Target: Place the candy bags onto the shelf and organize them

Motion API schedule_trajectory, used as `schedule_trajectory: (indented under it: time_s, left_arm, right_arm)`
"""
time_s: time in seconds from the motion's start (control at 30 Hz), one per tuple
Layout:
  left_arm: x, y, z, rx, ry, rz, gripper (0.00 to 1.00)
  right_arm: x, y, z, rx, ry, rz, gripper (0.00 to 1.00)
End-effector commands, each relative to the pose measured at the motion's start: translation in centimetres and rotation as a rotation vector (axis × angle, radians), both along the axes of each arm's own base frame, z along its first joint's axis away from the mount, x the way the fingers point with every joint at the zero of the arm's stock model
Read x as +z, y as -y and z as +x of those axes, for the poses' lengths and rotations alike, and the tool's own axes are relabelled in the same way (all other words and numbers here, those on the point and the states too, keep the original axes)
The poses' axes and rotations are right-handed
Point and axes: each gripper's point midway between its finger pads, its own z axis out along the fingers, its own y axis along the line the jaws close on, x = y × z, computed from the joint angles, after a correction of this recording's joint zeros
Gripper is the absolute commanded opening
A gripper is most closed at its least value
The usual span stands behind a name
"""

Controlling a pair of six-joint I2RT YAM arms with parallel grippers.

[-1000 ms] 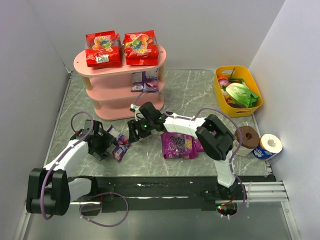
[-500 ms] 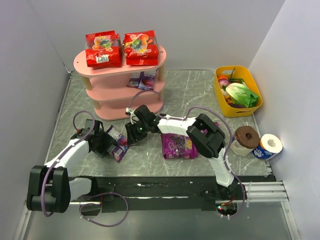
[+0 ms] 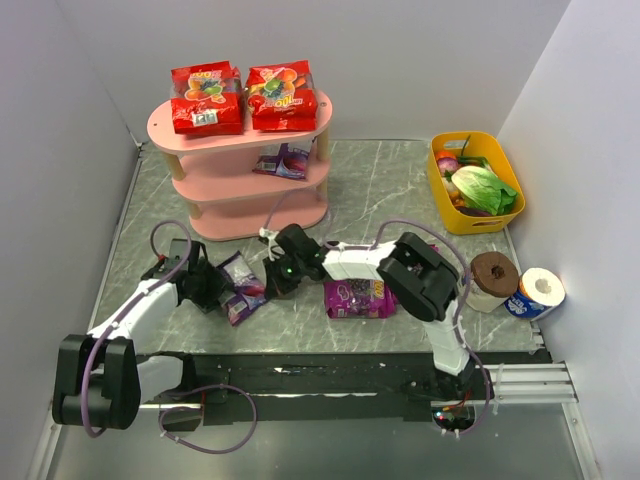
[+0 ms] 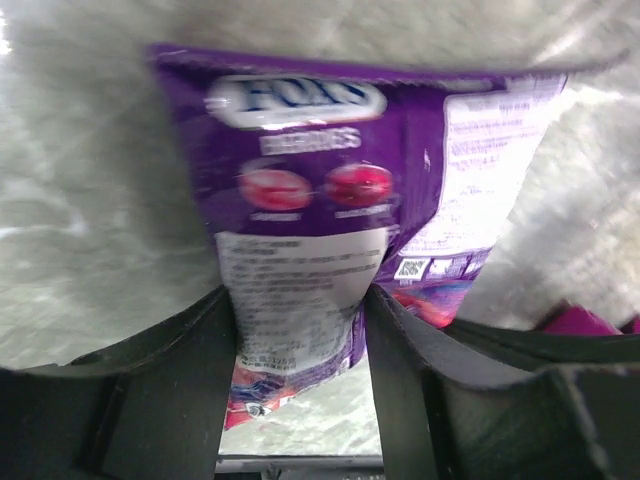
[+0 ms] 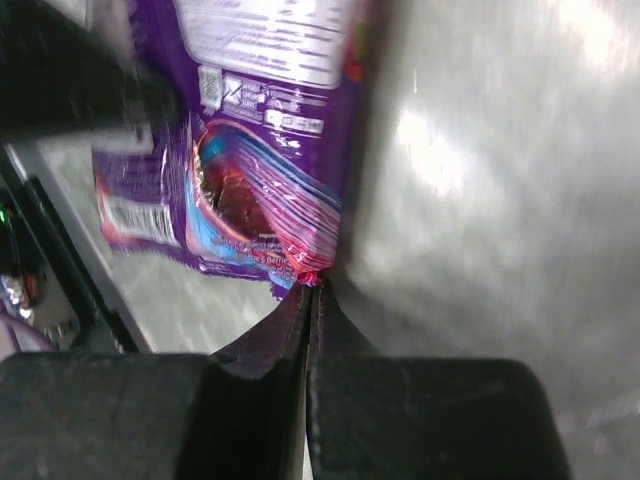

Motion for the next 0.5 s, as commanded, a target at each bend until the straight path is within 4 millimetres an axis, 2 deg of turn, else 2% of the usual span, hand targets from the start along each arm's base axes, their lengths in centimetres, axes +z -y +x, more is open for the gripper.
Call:
schedule_trajectory:
  time_s: [0.0,0.13,0.2,0.23,0.27,0.3,0.33,0.37,0.4,0.43,0.47]
  left_arm:
    - [1.2,1.0,2.1,-0.063,0.105,-0.036,0.56]
    - [2.3,2.5,4.0,-0.168,0.184,-0.063,0.58]
    - [2.7,2.5,5.2,-0.184,0.205,-0.046,0.60]
    - [2.7,2.4,5.5,-0.199,0.210,-0.028,0.61]
    - [2.3,1.9,5.5,-0.193,0.189,0.000,0.61]
    - [2.9,1.7,6.0,-0.199,0.200,0.020,0.62]
    - [3.0,1.4,6.1,-0.198,0.198,0.034,0.65]
    - [3.2,1.1,5.9,-0.190,0.197,0.052,0.66]
    - [3.3,0.9,5.8,-0.191,0.199,0.060,0.67]
    - [3.5,0.9,5.6,-0.191,0.207,0.062,0.70]
    - [4.0,0.8,5.3,-0.187,0.220,0.062,0.70]
  right_arm:
    - [0.6,2.4,-2.2,-0.012,-0.011,-0.014,0.00]
    - [1.8,3.4,-4.2,0.014,0.016,0.051,0.00]
    - [1.6,4.2,-4.8,-0.003,0.009,0.046,0.00]
    - [2.4,4.4,-4.7,-0.022,0.020,0.057,0.00]
    - [2.6,4.6,-4.5,-0.049,0.014,0.052,0.04]
    - [2.5,5.2,-4.0,-0.089,0.033,0.028,0.25]
    - [3.9,5.4,-3.4,-0.119,0.061,0.043,0.35]
    - [4.3,5.9,-3.0,-0.152,0.065,0.034,0.47]
    - [4.9,6.3,-2.2,-0.191,0.095,0.031,0.62]
    - [6.6,6.7,-1.3,-0.225,0.118,0.056,0.66]
    - [7.3,7.2,-0.9,-0.248,0.124,0.053,0.70]
